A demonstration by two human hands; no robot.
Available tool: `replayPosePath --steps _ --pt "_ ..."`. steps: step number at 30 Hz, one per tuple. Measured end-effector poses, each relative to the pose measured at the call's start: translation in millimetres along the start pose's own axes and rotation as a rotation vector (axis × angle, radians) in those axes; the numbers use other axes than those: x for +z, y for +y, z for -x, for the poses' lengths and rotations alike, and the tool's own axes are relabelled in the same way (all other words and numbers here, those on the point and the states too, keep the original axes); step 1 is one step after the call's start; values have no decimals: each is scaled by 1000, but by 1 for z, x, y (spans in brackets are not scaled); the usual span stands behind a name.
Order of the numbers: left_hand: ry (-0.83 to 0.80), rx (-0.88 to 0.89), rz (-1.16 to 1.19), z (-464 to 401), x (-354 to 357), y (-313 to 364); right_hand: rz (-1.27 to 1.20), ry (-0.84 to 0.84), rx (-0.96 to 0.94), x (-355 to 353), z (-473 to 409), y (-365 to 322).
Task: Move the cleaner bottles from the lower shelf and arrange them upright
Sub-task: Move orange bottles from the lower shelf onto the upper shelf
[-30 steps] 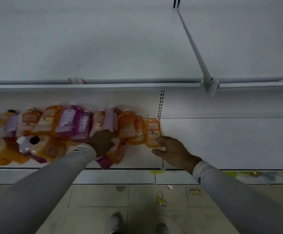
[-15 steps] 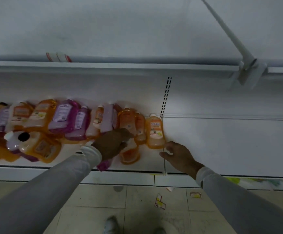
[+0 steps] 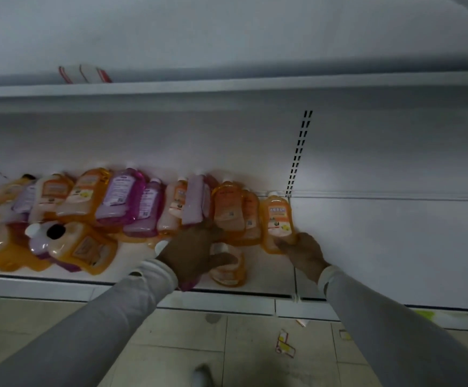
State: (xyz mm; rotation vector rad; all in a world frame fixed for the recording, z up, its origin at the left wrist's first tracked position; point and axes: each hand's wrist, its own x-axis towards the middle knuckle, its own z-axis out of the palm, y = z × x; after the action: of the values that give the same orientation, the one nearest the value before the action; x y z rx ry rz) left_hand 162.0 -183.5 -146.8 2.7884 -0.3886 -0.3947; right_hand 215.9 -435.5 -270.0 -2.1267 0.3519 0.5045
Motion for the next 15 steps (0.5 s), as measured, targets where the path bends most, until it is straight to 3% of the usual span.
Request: replayPosePath --steps 3,12,15 --pt "-116 -17 47 4 5 -4 -79 -54 44 -8 6 10" --pt "5 -55 93 -7 17 37 79 -306 44 -46 66 49" --pt "16 -76 158 -12 17 45 102 -288 45 -52 62 48"
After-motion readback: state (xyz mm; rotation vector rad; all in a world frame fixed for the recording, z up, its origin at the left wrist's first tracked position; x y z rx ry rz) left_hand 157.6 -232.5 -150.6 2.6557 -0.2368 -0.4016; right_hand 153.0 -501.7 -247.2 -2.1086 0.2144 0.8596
